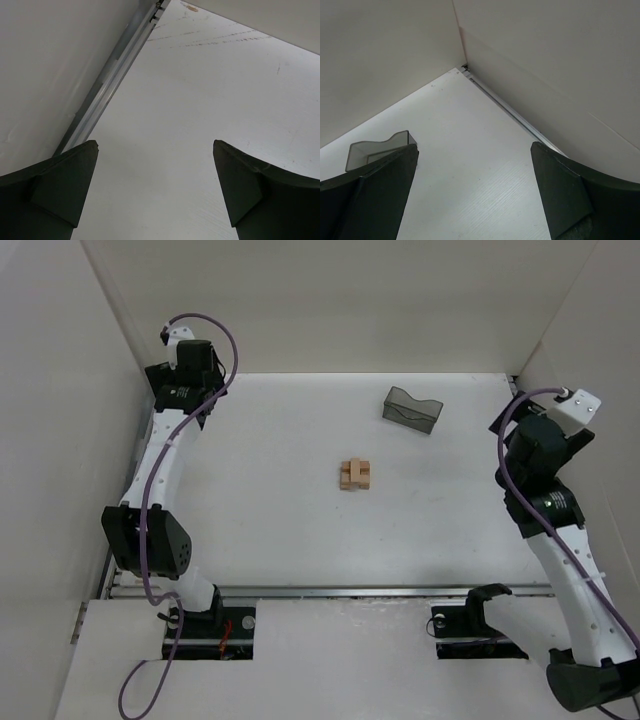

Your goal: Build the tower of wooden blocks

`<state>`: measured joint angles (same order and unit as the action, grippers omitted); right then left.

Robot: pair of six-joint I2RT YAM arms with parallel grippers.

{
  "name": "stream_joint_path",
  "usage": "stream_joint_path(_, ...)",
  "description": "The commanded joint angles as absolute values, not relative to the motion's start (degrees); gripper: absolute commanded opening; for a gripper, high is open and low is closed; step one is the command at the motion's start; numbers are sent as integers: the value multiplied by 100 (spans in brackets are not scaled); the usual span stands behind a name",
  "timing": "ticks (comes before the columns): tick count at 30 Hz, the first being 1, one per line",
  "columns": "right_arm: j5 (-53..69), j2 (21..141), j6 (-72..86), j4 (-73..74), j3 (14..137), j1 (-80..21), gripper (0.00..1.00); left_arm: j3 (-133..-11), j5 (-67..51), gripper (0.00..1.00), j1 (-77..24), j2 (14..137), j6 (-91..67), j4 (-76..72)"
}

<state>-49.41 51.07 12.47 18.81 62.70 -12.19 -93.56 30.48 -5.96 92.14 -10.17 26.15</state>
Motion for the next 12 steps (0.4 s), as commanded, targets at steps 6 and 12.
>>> stream_joint_path(6, -4720, 4729, 1292, 1591, 6065, -1222, 100, -9229, 2875, 99, -606, 8824, -1072, 2443)
stream_joint_path(12, -4527, 4545, 1230, 1477, 5933, -1222, 100, -9176, 2821, 99, -606, 8771, -1072, 2391)
